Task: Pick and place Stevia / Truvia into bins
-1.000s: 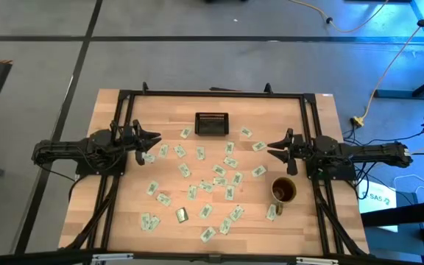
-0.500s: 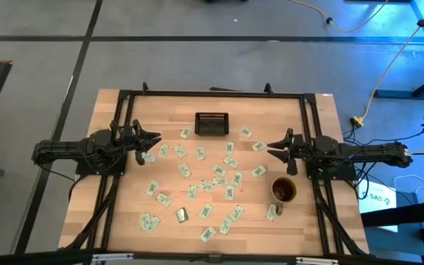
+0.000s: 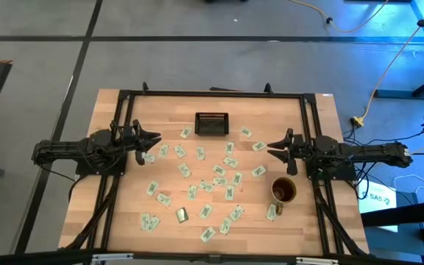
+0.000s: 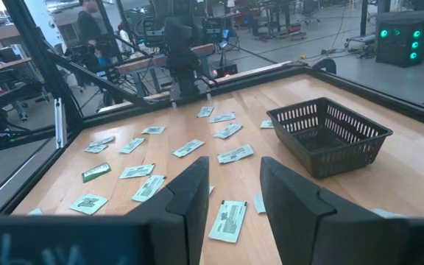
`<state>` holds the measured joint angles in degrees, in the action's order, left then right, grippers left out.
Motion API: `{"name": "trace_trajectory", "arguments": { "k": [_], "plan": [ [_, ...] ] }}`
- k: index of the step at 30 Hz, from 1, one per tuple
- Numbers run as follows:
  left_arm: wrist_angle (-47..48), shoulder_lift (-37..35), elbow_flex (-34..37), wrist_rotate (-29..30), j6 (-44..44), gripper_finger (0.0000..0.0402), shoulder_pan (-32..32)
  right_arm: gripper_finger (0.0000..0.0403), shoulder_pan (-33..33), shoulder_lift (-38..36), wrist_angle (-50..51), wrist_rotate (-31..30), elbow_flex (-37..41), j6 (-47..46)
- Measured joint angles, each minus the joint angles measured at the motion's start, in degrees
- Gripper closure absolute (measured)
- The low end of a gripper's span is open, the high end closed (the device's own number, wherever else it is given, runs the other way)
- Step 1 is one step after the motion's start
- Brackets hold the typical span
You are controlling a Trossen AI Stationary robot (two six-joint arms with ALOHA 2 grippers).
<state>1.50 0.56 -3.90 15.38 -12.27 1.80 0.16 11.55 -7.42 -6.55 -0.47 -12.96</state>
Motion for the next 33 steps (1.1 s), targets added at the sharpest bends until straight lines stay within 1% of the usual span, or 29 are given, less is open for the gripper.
{"name": "trace_trajectory", "arguments": {
  "k": [2, 5, 11, 13, 16, 19, 22, 24, 26, 29, 31, 33],
  "plan": [
    [0.00, 0.00, 0.00, 0.00, 0.00, 0.0311, 0.01, 0.0276, 0.22, 0.00, 0.00, -0.39, 0.00, 0.02],
    [0.01, 0.01, 0.00, 0.01, 0.00, 0.0311, 0.01, 0.0276, 0.48, 0.00, -0.18, -4.48, 0.00, -0.34],
    [0.00, 0.00, 0.00, 0.00, 0.00, 0.0311, 0.00, 0.0276, 0.48, 0.00, -2.63, -19.96, 0.00, -0.05],
    [0.01, 0.01, 0.01, 0.01, 0.00, 0.0311, 0.02, 0.0276, 0.48, 0.16, -2.93, -23.29, -0.56, -0.33],
    [0.00, 0.00, 0.00, 0.02, 0.00, 0.0311, 0.00, 0.0276, 0.51, 1.74, -2.59, -24.56, -4.48, 1.11],
    [0.00, 0.01, 0.01, 0.02, 0.00, 0.0311, 0.01, 0.0276, 1.81, 5.97, 1.36, -26.94, -11.40, 2.18],
    [0.00, 0.01, 0.01, 0.54, 0.00, 0.0311, 0.02, 0.0276, 4.89, 12.73, 8.63, -26.96, -20.96, 2.15],
    [0.00, 0.00, 0.02, 1.78, 0.00, 0.0311, 0.02, 0.0276, 7.76, 18.24, 16.60, -26.09, -28.36, -1.47],
    [-0.04, 0.02, 0.00, 3.14, 0.00, 0.0311, 0.02, 0.0276, 11.22, 24.34, 25.92, -22.02, -35.54, -5.83],
    [-0.29, 0.01, 0.00, 5.11, 0.00, 0.0311, 0.02, 0.0276, 16.31, 34.44, 36.23, -13.69, -44.42, -11.38],
    [-0.27, 0.00, 0.00, 6.20, 0.00, 0.0311, 0.02, 0.0276, 19.08, 41.42, 39.74, -9.22, -48.68, -13.93],
    [-0.28, 0.00, 0.00, 7.01, 0.00, 0.0311, 0.02, 0.0276, 21.31, 47.88, 41.46, -7.33, -51.81, -15.48]
  ]
}}
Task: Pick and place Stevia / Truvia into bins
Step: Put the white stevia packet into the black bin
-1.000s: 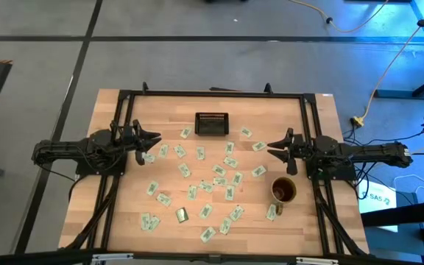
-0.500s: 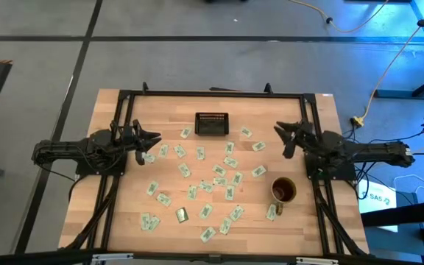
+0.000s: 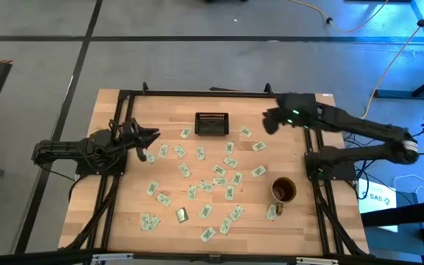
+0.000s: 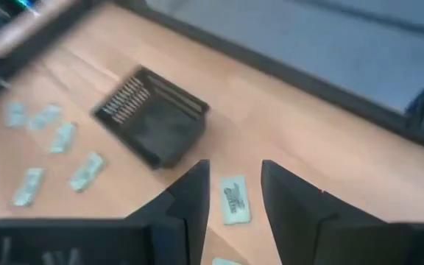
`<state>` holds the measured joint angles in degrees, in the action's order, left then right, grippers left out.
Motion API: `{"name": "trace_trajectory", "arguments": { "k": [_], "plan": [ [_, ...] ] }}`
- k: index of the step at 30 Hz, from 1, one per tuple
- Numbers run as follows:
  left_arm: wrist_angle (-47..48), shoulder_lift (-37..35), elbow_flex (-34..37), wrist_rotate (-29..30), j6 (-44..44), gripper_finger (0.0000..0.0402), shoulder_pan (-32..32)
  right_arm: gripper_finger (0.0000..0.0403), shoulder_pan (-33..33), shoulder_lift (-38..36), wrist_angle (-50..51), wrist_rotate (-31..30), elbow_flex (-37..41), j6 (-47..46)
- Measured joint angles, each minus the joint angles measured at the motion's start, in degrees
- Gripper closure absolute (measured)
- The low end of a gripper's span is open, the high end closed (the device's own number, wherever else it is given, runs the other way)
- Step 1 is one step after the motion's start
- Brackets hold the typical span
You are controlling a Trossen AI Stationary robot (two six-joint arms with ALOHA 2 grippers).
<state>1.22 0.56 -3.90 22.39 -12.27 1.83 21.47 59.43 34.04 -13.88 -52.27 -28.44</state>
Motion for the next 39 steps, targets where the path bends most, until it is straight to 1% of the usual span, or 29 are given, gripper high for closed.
{"name": "trace_trajectory", "arguments": {
  "k": [2, 4, 7, 12, 17, 22, 34, 36, 39],
  "plan": [
    [-0.03, 0.00, 0.00, 0.62, 0.00, 0.0311, 0.00, 0.0276, 2.02, 6.35, 0.48, 1.62, -2.65, -1.31],
    [-0.05, 0.00, 0.00, 0.64, 0.00, 0.0311, 0.00, 0.0276, 3.88, 12.25, 1.59, 5.29, -4.61, -1.21],
    [-0.01, 0.00, 0.00, 0.65, 0.00, 0.0311, 0.00, 0.0276, 5.38, 20.37, 1.30, 9.28, -7.02, 1.62],
    [0.01, 0.01, 0.00, 0.99, 0.00, 0.0311, 0.00, 0.0276, 5.75, 31.66, 1.72, 9.51, -9.50, 3.74],
    [0.04, 0.02, 0.00, 0.99, 0.00, 0.0311, 0.00, 0.0276, 5.75, 39.17, 1.69, 9.50, -10.42, 5.82],
    [0.06, 0.00, 0.00, 0.99, 0.00, 0.0311, 0.00, 0.0276, 5.75, 43.61, 1.64, 9.50, -10.44, 6.33],
    [0.31, 0.00, 0.00, 0.98, 0.00, 0.0311, 0.01, 0.0277, 5.80, 47.83, 0.88, 9.48, -10.67, 6.56],
    [0.30, 0.01, 0.00, 0.99, 0.00, 0.0311, 0.01, 0.0282, 5.80, 48.43, 1.00, 9.48, -10.62, 7.18],
    [0.30, 0.00, 0.00, 0.99, 0.00, 0.0311, 0.01, 0.0303, 5.75, 48.83, 1.27, 9.52, -10.57, 7.95]
  ]
}}
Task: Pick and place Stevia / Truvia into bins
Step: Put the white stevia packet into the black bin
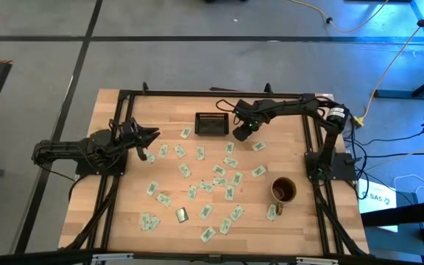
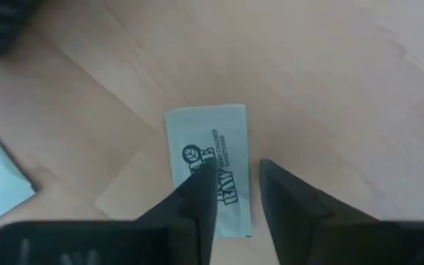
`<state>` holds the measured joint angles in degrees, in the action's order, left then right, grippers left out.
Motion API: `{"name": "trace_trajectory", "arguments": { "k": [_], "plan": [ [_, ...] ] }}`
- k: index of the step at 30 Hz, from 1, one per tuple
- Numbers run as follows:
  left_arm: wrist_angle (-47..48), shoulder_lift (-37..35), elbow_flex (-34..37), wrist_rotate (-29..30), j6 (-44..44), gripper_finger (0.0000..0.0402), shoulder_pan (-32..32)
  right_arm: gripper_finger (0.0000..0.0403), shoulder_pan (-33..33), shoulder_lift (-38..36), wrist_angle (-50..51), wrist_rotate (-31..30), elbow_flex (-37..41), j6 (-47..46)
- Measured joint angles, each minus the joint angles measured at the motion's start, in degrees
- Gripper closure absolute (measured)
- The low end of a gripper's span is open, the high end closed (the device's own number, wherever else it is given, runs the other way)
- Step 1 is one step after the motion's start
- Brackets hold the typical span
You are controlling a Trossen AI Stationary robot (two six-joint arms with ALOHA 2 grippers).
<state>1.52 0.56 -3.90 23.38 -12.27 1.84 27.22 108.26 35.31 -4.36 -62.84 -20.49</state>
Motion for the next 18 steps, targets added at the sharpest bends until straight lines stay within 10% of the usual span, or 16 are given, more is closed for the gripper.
{"name": "trace_trajectory", "arguments": {
  "k": [8, 18],
  "plan": [
    [0.00, 0.00, 0.00, -0.02, 0.00, 0.0311, -0.01, 0.0390, 0.04, 0.12, 0.17, -0.56, 0.12, 0.22],
    [-0.01, 0.00, 0.00, -0.04, 0.00, 0.0311, 0.01, 0.0400, 0.04, -0.24, 5.85, -0.34, -4.49, 5.69]
  ]
}}
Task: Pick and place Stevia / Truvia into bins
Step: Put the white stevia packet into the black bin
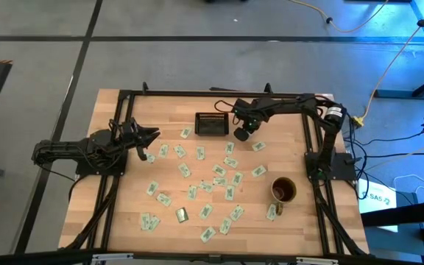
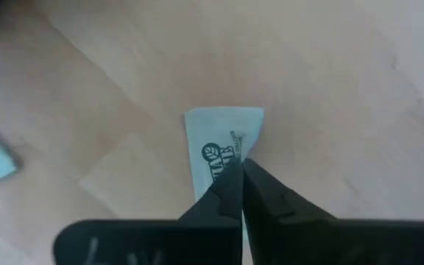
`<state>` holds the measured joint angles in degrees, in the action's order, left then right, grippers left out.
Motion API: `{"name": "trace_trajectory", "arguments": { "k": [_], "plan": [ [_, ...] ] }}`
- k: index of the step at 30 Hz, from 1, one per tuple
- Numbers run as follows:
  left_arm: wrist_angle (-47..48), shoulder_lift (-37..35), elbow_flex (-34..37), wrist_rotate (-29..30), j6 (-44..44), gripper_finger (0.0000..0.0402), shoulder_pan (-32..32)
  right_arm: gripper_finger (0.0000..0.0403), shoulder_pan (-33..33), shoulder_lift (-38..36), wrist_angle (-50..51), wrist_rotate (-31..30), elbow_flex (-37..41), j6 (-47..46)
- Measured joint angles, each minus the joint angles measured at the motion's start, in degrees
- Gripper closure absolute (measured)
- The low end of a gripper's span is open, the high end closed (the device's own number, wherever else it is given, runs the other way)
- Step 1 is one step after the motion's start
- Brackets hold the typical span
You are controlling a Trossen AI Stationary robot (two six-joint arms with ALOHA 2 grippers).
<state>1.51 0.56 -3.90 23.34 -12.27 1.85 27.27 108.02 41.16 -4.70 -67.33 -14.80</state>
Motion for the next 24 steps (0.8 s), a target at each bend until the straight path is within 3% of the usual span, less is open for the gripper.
{"name": "trace_trajectory", "arguments": {
  "k": [7, 13, 19, 24],
  "plan": [
    [0.01, 0.02, 0.00, -0.01, 0.00, 0.0311, -0.02, 0.0401, -0.04, -5.19, 2.40, -1.04, -7.78, 2.39],
    [0.01, 0.01, 0.01, 0.08, 0.00, 0.0311, -0.01, 0.0401, -2.87, -6.68, -1.89, -0.51, -14.37, 6.17],
    [0.02, 0.02, 0.00, 0.12, 0.00, 0.0311, 0.00, 0.0401, -6.28, -5.58, -13.81, 2.76, -15.34, 8.96],
    [0.19, 0.02, 0.00, 0.11, 0.00, 0.0311, 0.00, 0.0401, -7.37, -4.37, -15.16, 3.76, -15.36, 9.06]
  ]
}}
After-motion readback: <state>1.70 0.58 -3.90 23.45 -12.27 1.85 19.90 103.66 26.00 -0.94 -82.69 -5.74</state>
